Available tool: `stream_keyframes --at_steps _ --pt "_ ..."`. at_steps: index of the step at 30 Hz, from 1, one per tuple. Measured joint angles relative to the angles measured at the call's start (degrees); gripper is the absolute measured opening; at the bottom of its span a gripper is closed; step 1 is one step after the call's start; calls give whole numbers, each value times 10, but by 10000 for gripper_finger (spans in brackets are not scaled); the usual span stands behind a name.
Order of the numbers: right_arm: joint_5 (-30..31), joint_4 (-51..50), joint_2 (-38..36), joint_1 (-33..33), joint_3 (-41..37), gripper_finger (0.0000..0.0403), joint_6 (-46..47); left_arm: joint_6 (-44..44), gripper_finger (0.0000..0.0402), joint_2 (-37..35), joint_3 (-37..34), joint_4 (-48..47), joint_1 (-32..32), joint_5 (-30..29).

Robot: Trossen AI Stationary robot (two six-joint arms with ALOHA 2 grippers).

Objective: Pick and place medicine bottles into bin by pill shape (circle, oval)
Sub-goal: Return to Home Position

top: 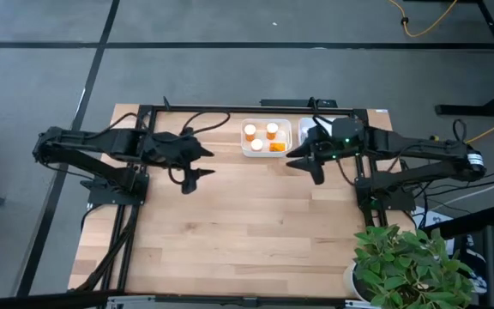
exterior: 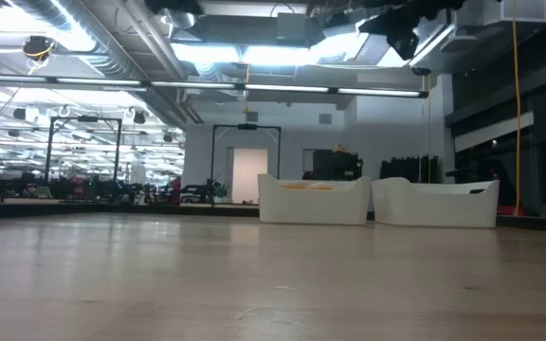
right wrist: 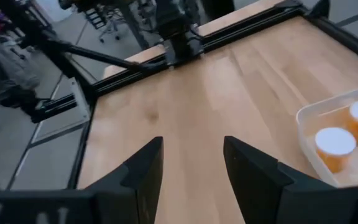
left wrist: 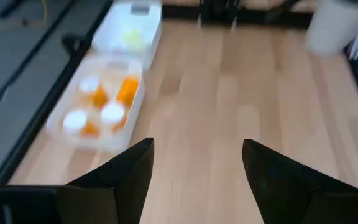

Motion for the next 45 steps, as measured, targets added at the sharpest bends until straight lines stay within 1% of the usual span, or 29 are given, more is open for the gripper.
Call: stream_keyframes --at_steps 2,6,10,14,20,25,30,35,40,45 --pt "-2 -9 -19 0 0 171 0 -13 237 -14 0 -38 0 -4" --pt "-2 -11 -64 0 0 171 19 -17 237 -56 0 -63 0 -7" --pt "-2 -11 -114 0 0 171 40 -15 237 -96 0 -67 0 -15" --pt "-2 -27 -162 0 0 171 21 0 237 -142 0 -78 0 -22" --pt "9 -73 -222 0 0 171 24 14 237 -216 0 -76 0 -23" --pt "25 -82 -264 0 -23 171 25 12 237 -285 -12 -63 0 -21" --pt "44 -81 -301 0 -65 171 45 0 237 -371 -88 -17 0 -22" --pt "49 -62 -328 0 -108 171 57 -1 237 -456 -190 85 0 -17" --pt "49 -51 -361 0 -145 171 29 19 237 -526 -280 155 0 -19" --pt "48 -5 -395 0 -185 171 45 28 237 -584 -361 218 0 -20"
